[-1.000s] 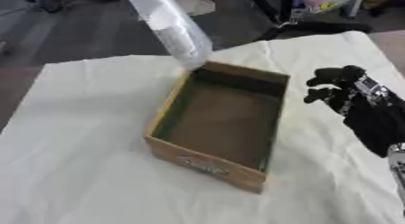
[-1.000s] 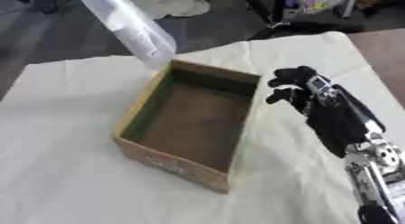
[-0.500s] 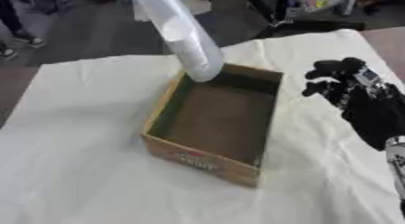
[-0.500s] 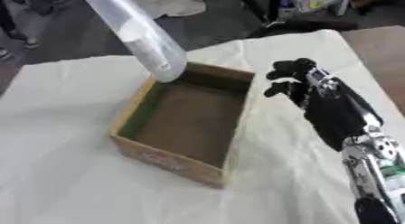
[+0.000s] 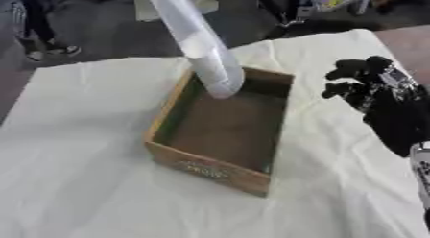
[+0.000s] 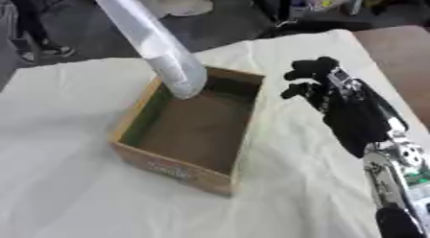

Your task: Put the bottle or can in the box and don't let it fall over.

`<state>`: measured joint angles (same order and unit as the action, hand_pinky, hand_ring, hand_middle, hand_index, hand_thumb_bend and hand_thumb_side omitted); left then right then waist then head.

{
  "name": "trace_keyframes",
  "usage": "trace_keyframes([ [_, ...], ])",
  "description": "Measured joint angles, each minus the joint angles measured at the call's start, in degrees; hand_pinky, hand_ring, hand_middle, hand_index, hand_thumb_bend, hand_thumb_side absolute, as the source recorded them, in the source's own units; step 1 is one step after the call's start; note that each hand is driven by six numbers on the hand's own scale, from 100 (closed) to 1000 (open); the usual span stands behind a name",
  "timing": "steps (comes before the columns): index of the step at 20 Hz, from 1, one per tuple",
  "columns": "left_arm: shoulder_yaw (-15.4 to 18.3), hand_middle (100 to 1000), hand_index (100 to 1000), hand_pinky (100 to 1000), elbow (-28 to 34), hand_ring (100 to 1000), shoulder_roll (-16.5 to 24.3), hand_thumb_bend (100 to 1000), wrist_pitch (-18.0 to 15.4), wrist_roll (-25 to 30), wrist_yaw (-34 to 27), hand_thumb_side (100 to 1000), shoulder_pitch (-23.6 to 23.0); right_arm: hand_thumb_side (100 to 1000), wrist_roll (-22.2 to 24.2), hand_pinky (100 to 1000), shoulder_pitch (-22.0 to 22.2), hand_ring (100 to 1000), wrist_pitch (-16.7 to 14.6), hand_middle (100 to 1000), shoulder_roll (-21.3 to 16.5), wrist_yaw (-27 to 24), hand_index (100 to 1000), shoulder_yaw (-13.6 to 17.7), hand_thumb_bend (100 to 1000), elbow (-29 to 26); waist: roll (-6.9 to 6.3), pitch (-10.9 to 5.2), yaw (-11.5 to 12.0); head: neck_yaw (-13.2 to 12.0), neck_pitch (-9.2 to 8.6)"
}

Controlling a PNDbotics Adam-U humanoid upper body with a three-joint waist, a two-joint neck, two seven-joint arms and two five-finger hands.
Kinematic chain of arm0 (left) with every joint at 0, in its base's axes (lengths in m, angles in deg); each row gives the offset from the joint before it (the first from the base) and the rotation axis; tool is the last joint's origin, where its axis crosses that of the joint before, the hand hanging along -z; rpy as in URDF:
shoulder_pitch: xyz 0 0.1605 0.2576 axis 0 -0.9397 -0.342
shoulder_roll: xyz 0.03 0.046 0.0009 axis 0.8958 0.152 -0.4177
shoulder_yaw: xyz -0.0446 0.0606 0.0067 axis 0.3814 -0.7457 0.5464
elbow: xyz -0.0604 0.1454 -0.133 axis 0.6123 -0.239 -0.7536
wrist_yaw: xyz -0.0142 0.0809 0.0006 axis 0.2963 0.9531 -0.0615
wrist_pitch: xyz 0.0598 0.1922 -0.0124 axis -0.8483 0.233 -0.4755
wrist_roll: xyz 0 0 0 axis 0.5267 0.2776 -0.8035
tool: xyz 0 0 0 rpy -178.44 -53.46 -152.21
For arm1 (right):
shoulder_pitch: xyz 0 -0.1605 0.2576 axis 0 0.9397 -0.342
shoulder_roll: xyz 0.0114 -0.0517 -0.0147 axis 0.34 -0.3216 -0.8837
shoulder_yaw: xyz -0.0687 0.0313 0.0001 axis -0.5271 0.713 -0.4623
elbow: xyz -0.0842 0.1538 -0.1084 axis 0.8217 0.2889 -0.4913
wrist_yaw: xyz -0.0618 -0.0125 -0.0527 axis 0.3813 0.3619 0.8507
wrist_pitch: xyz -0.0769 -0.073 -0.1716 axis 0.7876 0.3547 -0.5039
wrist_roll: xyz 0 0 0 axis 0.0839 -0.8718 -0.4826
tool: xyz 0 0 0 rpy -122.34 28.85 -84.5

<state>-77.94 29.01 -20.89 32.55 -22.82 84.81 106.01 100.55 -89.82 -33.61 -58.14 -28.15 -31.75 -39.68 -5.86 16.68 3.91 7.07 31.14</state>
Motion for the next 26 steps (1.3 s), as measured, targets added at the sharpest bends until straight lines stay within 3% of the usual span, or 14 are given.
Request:
trace_keyframes([
  [15,-3.60,524,488,598,0.53,347,-1.63,100,-0.48,-0.93,3.34,100,-1.38,768,0.17,970,-0.44,632,0.46,689,0.88,0.00,770,-0.20,100,-0.01,0.04,0.99,-0.83,-0.71,-0.03],
  [26,-6.29,579,569,672,0.73,410,-2.83,100,0.71,-1.07,4.40,100,-2.10,782,0.25,970,-0.44,631,0.80,689,1.28,0.03,770,-0.30,100,-0.01,-0.05,1.43,-0.99,-0.93,-0.07],
])
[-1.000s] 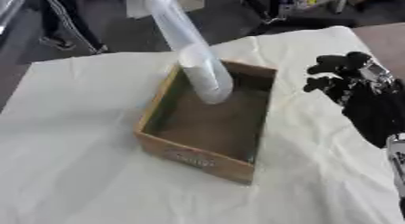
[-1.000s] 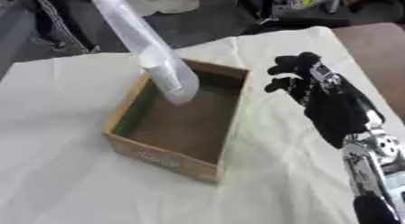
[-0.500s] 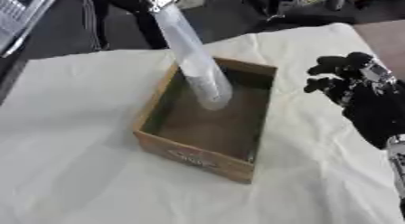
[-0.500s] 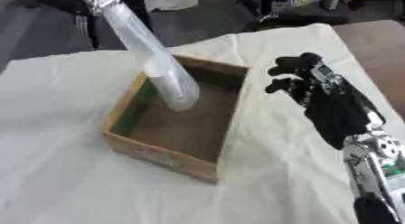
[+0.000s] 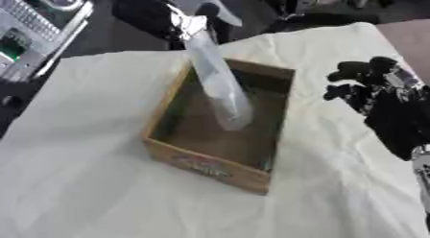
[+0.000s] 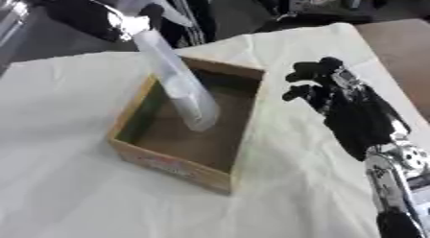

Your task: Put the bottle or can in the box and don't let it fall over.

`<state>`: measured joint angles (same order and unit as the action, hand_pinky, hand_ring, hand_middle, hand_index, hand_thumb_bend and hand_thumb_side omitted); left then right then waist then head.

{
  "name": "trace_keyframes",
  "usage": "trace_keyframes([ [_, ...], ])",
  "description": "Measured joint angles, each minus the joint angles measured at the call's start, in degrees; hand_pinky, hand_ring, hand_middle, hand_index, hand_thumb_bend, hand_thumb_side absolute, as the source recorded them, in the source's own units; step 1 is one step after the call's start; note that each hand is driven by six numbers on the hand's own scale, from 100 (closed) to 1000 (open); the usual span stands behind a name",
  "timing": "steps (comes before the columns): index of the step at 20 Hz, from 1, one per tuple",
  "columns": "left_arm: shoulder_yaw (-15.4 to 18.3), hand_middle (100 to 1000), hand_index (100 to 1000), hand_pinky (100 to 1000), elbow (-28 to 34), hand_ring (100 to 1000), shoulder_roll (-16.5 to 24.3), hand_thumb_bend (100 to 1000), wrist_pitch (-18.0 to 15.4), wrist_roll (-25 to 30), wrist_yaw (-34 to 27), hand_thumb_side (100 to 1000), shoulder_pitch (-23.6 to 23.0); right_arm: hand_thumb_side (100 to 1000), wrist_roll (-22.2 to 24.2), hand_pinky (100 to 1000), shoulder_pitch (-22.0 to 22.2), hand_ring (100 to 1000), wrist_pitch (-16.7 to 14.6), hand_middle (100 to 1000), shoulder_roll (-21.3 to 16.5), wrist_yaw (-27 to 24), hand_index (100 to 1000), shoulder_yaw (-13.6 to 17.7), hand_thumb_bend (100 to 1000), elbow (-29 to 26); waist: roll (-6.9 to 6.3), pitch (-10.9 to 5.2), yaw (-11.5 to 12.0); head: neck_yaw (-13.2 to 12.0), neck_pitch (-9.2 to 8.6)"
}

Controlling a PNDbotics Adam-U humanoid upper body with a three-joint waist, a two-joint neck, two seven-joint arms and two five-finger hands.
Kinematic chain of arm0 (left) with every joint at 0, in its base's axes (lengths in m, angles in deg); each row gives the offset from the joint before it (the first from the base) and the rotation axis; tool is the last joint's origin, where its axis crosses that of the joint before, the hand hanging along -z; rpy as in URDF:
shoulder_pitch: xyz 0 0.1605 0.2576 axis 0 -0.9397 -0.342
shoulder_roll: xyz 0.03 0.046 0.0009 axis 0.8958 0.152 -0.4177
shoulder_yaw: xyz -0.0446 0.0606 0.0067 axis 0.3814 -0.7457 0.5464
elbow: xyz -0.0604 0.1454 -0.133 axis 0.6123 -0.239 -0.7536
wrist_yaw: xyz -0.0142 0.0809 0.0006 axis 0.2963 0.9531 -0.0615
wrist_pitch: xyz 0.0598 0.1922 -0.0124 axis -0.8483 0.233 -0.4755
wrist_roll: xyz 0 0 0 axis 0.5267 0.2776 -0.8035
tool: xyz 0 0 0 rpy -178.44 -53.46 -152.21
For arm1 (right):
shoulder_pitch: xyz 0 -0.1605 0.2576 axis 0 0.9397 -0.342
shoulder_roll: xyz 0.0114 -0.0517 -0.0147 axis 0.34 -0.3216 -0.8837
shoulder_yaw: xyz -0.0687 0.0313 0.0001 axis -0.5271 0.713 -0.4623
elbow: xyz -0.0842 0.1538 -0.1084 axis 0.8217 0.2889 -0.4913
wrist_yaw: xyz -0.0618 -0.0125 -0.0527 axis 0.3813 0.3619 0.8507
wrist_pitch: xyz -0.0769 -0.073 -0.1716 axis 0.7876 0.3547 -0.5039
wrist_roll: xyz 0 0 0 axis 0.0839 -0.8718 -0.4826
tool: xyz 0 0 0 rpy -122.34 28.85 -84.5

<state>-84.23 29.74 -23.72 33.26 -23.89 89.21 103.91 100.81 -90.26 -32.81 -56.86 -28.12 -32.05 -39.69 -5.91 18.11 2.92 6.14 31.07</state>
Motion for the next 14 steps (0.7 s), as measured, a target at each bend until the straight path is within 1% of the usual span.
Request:
trace_keyframes([
  [2,-0.42,584,577,677,0.02,415,-0.19,100,0.36,-0.06,-0.06,109,-0.32,781,0.00,970,0.00,631,0.00,688,0.01,0.00,769,-0.01,100,0.00,0.05,0.24,-0.09,0.00,0.00],
  [3,-0.69,598,598,693,0.04,430,-0.37,100,0.52,-0.09,-0.06,174,-0.45,782,0.00,970,0.00,630,0.00,688,0.02,0.00,769,-0.01,100,0.00,0.07,0.30,-0.15,0.00,0.00],
  [4,-0.95,598,598,693,0.13,430,-0.46,100,0.65,-0.16,-0.06,174,-0.48,782,0.00,970,-0.01,630,0.00,688,0.02,0.00,769,-0.01,100,0.00,0.10,0.31,-0.21,0.00,0.00],
  [5,-1.12,612,623,711,0.26,450,-0.47,100,0.81,-0.22,-0.05,239,-0.49,785,0.00,970,-0.02,630,0.00,688,0.02,0.00,769,-0.01,100,0.00,0.13,0.31,-0.29,0.01,-0.01],
  [6,-1.30,617,631,716,0.34,456,-0.47,100,1.00,-0.30,-0.05,253,-0.53,785,-0.01,970,-0.02,630,-0.01,688,0.02,0.00,769,-0.01,100,0.00,0.19,0.31,-0.36,0.01,-0.01],
  [9,-1.47,668,697,779,0.37,524,-0.48,142,1.55,-0.55,-0.20,359,-0.89,783,-0.03,970,-0.02,629,-0.02,688,0.02,0.00,769,-0.01,100,0.00,0.44,0.39,-0.41,0.02,-0.01],
  [11,-1.64,684,711,788,0.40,543,-0.48,153,1.72,-0.54,-0.73,359,-0.95,791,-0.03,970,-0.02,629,-0.03,688,0.03,0.00,769,-0.01,100,0.00,0.47,0.42,-0.44,0.05,-0.04],
  [12,-1.67,690,713,794,0.47,549,-0.48,153,1.72,-0.54,-0.89,376,-0.95,791,-0.03,970,-0.02,629,-0.03,688,0.03,0.00,769,-0.01,100,0.00,0.48,0.43,-0.49,0.07,-0.06],
  [13,-1.67,709,724,811,0.51,575,-0.48,171,1.71,-0.55,-1.05,402,-0.96,791,-0.02,970,-0.02,629,-0.03,688,0.03,0.00,769,-0.01,100,0.00,0.50,0.43,-0.53,0.08,-0.07],
  [14,-1.67,711,725,813,0.54,579,-0.48,172,1.66,-0.58,-1.12,404,-0.99,792,-0.02,970,-0.02,629,-0.03,688,0.03,0.00,769,-0.01,100,0.00,0.55,0.44,-0.57,0.08,-0.08],
])
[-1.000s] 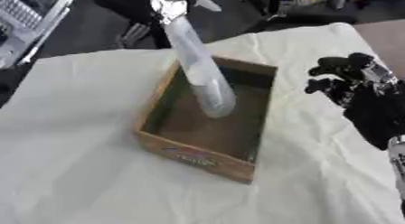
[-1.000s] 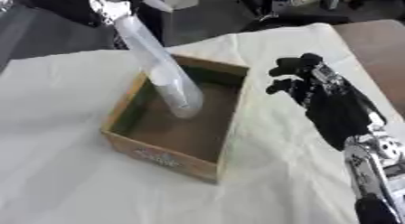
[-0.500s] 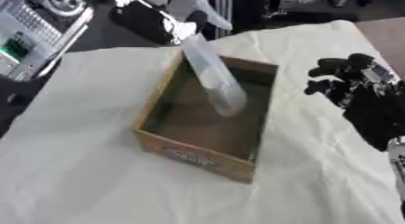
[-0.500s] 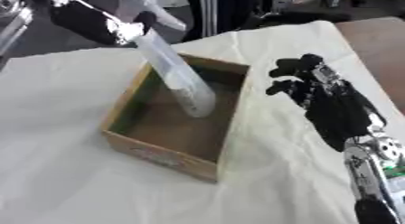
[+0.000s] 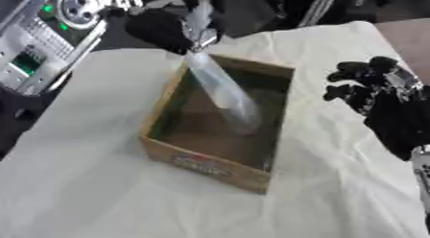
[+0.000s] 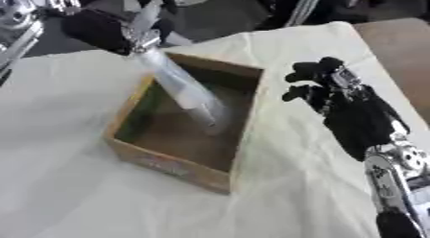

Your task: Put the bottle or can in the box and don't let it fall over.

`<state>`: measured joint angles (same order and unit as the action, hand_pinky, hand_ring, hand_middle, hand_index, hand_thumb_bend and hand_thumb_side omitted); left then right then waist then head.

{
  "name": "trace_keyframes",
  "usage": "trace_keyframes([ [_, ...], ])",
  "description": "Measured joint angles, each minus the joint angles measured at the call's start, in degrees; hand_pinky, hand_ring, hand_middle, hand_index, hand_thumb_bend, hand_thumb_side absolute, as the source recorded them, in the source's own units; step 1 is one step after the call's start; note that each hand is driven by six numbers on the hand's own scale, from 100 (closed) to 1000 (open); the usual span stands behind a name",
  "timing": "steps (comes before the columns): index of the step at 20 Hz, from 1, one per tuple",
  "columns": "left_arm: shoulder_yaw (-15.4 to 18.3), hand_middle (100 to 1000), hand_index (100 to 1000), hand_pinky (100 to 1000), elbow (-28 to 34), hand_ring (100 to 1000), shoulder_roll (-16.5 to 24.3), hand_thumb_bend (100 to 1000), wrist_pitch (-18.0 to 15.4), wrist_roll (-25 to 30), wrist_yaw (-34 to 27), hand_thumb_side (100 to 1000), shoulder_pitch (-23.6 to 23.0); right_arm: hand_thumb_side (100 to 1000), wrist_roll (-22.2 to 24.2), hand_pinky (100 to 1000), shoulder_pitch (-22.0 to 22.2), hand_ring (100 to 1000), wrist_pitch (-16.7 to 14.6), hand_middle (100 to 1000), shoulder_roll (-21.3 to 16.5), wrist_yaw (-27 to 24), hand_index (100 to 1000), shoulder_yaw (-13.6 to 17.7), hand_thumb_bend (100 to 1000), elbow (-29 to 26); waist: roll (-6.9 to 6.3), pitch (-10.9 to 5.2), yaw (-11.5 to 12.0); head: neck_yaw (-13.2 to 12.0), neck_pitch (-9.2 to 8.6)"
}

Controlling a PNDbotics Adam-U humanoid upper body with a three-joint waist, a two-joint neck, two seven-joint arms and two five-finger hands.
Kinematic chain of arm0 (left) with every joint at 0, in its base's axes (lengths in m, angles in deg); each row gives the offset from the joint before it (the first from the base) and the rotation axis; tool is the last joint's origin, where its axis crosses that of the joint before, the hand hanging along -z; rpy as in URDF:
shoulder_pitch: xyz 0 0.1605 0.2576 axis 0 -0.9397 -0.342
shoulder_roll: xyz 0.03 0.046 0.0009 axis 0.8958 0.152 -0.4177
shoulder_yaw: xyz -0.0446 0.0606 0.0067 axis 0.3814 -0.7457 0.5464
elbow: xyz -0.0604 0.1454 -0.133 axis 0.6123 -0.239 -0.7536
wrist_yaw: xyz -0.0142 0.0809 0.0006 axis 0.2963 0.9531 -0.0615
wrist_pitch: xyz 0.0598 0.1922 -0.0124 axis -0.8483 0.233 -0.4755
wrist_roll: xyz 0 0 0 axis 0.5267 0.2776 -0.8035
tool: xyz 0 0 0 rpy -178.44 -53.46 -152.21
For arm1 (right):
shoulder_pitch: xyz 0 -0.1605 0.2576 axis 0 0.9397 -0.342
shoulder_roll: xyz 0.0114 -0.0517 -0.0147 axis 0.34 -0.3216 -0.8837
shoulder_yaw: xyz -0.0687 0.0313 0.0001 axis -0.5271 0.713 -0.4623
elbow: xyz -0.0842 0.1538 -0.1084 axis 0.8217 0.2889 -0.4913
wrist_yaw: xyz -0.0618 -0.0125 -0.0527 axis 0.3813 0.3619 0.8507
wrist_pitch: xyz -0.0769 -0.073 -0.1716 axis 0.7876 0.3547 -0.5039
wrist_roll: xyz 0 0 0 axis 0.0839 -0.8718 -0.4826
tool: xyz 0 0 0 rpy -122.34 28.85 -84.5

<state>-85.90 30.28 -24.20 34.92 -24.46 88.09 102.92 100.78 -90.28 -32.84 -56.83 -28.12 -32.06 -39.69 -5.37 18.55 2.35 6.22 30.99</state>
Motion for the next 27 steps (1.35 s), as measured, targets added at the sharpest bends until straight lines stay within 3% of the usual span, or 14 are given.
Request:
trace_keyframes([
  [7,0.14,771,761,875,0.02,648,0.00,259,-0.64,-0.66,-0.24,551,-0.42,799,0.00,971,0.02,629,-0.02,688,0.01,0.00,769,-0.01,100,0.00,0.24,0.10,0.00,-0.01,-0.01],
  [15,1.01,753,742,864,-0.22,624,0.08,236,-1.11,-3.08,-0.61,551,-0.93,800,-0.01,971,0.07,628,-0.02,689,0.04,0.01,768,-0.02,100,0.00,0.27,0.10,0.43,-0.09,-0.03],
  [18,1.67,737,722,851,0.03,601,0.61,157,-1.24,-4.30,-1.16,557,-1.13,788,-0.01,970,0.12,628,-0.02,689,0.04,0.01,768,-0.02,100,0.00,0.33,0.09,0.62,-0.13,0.02],
  [19,2.14,729,706,846,0.34,588,1.09,114,-1.20,-4.87,-1.56,556,-1.33,781,-0.02,969,0.18,629,-0.02,689,0.04,0.01,768,-0.02,100,0.00,0.37,0.04,0.93,-0.22,0.08],
  [22,4.94,717,678,845,1.48,567,3.56,100,-0.37,-7.92,-3.68,580,-2.43,763,-0.31,968,0.62,631,-0.30,691,0.04,-0.11,768,0.01,100,0.00,0.68,-0.87,2.00,0.20,0.60],
  [27,10.78,707,654,849,5.60,533,9.65,100,0.82,-14.75,-10.08,615,-7.70,720,-1.66,965,0.83,639,-1.06,698,-0.12,-0.83,773,0.39,100,-0.03,1.35,-3.58,3.79,4.18,0.85],
])
